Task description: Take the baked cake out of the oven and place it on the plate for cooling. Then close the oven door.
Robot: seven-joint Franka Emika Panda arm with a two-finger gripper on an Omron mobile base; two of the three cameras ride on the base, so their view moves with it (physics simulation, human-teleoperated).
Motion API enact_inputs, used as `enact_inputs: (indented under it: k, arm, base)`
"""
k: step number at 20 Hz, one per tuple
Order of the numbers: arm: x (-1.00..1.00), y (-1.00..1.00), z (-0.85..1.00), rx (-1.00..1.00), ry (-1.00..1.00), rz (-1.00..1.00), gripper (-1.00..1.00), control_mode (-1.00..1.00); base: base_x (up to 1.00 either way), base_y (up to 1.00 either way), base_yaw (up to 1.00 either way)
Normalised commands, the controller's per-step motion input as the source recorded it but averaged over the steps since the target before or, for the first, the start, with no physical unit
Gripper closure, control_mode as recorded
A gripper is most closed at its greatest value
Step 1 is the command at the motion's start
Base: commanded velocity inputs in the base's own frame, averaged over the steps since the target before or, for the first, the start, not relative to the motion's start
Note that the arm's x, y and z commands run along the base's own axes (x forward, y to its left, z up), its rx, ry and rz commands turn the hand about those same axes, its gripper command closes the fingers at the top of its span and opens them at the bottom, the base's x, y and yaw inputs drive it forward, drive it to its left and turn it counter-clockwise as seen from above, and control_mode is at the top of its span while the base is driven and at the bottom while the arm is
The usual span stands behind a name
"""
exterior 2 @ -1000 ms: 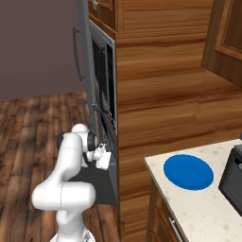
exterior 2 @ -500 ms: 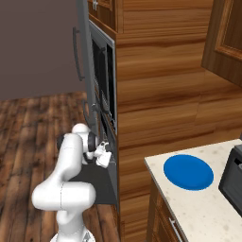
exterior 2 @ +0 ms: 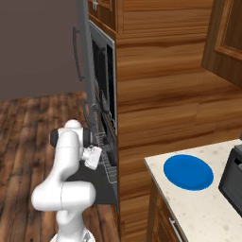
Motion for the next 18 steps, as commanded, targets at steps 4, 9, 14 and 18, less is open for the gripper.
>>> enact_inputs:
  k: [4,9,14,18]
  arm:
    - [-1.00,0.84,-0.38,0.00,0.41,0.32,1.00,-1.00]
    - [-1.00,0.93,-0.38,0.00,0.42,0.33,1.00,-1.00]
    - [-1.00,0.86,-0.31,0.00,0.44,0.33,-1.00,-1.00]
    - [-0.71,0.58,0.51,0.06,0.25,0.16,-1.00,-1.00]
  base:
    - [0.00,0.00,0.00]
    - [0.00,0.00,0.00]
    - [0.00,0.00,0.00]
    - [0.00,0.00,0.00]
